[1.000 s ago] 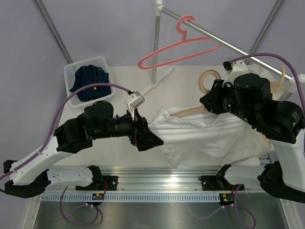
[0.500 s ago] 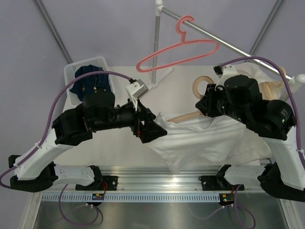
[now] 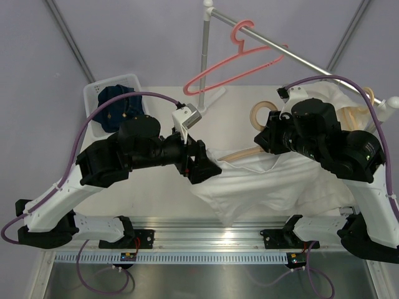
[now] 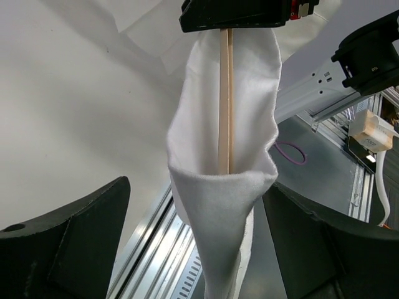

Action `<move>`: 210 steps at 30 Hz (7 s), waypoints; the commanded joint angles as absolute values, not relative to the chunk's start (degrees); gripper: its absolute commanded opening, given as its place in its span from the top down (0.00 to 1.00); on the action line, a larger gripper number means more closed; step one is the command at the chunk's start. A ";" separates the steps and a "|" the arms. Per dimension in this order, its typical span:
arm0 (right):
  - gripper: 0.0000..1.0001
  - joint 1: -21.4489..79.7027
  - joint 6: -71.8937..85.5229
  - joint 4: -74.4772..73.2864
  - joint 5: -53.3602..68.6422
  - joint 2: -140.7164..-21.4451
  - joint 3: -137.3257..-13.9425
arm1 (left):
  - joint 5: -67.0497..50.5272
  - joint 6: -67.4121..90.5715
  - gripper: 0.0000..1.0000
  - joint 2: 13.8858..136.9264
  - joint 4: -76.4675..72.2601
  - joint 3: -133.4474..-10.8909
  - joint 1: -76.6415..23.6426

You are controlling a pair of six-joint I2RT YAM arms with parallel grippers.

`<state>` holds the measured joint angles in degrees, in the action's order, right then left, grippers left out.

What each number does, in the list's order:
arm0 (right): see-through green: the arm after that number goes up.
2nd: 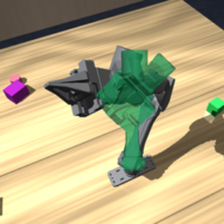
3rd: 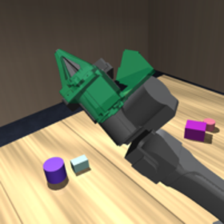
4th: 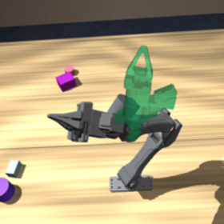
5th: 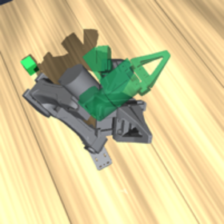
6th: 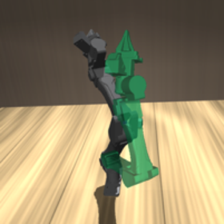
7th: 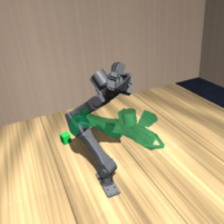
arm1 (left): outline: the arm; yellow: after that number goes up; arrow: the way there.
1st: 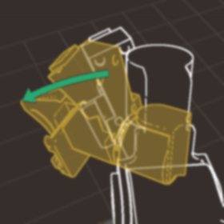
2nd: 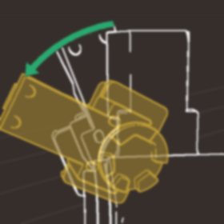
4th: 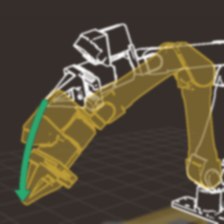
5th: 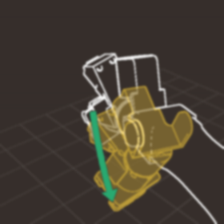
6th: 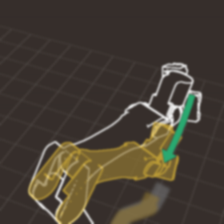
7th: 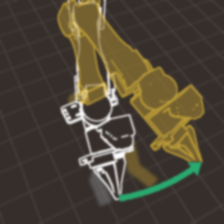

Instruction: Remove the skirt from the hanger

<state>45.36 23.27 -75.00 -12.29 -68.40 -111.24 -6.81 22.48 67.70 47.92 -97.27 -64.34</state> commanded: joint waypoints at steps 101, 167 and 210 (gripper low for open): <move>1.00 34.10 29.72 -70.69 -25.14 -69.26 -109.78 | -8.09 35.68 1.00 40.08 48.33 -78.22 -64.07; 0.00 33.84 24.34 -84.91 -12.66 -62.16 -134.22 | 4.74 12.31 1.00 76.72 58.81 -119.61 -62.32; 0.00 33.84 28.12 -89.21 -18.02 -54.49 -130.07 | 12.22 18.02 0.01 77.05 34.10 -96.33 -67.57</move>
